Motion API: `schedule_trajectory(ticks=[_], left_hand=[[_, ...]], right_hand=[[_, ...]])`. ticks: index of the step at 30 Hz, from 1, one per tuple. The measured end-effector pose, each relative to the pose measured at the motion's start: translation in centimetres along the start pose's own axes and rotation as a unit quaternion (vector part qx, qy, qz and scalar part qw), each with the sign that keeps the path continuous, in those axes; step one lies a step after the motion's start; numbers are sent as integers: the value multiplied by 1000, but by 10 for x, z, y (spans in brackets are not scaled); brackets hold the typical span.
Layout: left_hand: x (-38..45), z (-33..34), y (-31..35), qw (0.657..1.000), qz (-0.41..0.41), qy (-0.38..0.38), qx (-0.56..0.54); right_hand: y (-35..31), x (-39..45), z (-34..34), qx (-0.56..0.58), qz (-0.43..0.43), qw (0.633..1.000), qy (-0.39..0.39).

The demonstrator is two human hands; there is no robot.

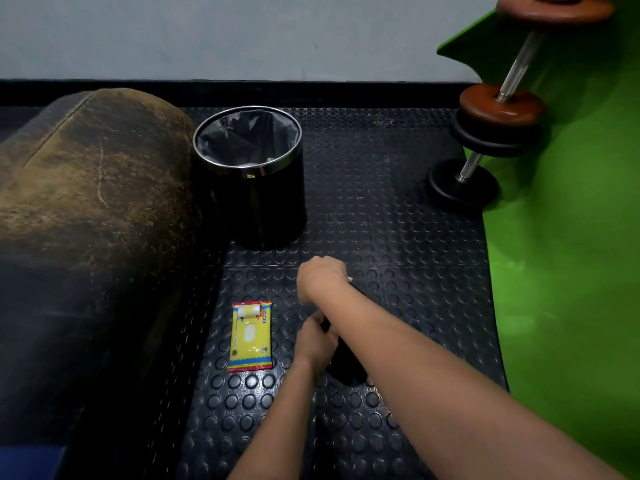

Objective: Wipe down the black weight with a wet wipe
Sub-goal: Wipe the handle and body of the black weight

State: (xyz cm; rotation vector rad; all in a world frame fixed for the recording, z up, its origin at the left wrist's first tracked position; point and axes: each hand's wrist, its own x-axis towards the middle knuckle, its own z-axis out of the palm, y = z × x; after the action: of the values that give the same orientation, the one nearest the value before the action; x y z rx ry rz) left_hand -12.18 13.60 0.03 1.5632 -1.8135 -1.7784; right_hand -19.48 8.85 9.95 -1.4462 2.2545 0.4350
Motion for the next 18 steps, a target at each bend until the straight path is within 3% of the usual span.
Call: schedule_trajectory(ticks=[10,18], left_hand=[[3,2,-4,997,12,-1,75],[4,3,-10,1000,5,-1,29]], right_hand=[[41,-64,15,198,59,975,86],[63,-69,12,275,79,958,34]])
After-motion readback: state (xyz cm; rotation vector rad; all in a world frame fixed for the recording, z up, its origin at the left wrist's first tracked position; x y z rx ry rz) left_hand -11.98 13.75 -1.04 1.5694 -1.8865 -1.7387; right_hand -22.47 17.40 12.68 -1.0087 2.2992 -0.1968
